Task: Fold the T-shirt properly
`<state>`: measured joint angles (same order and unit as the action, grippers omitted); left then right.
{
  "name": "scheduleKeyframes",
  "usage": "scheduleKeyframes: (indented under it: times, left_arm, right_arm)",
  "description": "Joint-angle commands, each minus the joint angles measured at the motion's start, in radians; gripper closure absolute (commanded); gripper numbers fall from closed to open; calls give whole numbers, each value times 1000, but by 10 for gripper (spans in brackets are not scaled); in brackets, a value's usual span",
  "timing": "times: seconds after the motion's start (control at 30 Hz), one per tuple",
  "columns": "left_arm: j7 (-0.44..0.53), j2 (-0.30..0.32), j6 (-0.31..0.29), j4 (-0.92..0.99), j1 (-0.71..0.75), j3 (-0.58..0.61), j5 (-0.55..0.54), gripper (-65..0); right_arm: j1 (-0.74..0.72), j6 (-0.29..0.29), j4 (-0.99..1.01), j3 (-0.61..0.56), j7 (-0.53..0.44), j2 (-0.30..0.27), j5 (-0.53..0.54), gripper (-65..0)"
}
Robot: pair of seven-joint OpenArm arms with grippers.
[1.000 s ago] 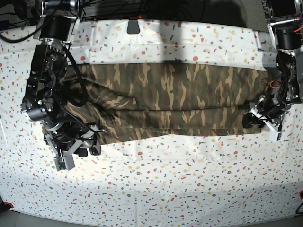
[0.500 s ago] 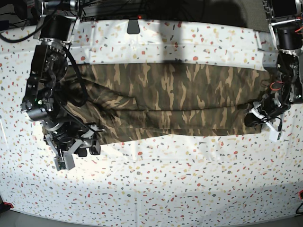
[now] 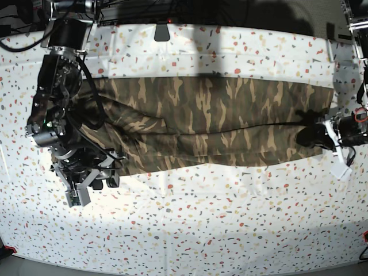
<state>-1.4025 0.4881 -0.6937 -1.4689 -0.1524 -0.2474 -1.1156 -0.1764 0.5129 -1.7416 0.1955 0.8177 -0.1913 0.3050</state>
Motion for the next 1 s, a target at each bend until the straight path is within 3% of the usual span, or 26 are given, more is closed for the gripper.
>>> scheduleKeyframes:
  times: [0.0, 0.2, 0.37, 0.47, 0.5, 0.6, 0.73, 0.8, 0.97]
  left_arm:
    - [6, 24, -4, -23, -3, -7, -39, 0]
    - [13, 31, -4, -25, 87, -7, -12, 0]
    - [415, 30, -4, -24, 145, -7, 332, 0]
    - [558, 31, -4, -24, 165, -7, 445, 0]
    - [568, 30, -4, -24, 167, -7, 456, 0]
    - [567, 30, -4, -24, 167, -7, 457, 0]
    - [566, 19, -4, -24, 167, -7, 452, 0]
    - [566, 15, -4, -24, 168, -7, 452, 0]
    - [564, 8, -4, -24, 172, -7, 452, 0]
  right_arm:
    - [-20, 3, -19, 1, -23, -5, 10, -246]
    - [-20, 3, -19, 1, -24, -3, 24, -246]
    - [-20, 25, -19, -1, 24, 32, 148, -246]
    - [-21, 159, -16, -5, 79, 57, 225, -246]
    - [-21, 185, -15, -19, 94, 59, 231, -246]
    - [-31, 185, -14, -100, 116, 47, 175, -246]
    - [-58, 185, -12, -267, 108, -30, 40, -246]
    - [-85, 185, 14, -325, 97, -56, 34, -246]
    - [-212, 185, 266, -363, 108, -40, 31, -246]
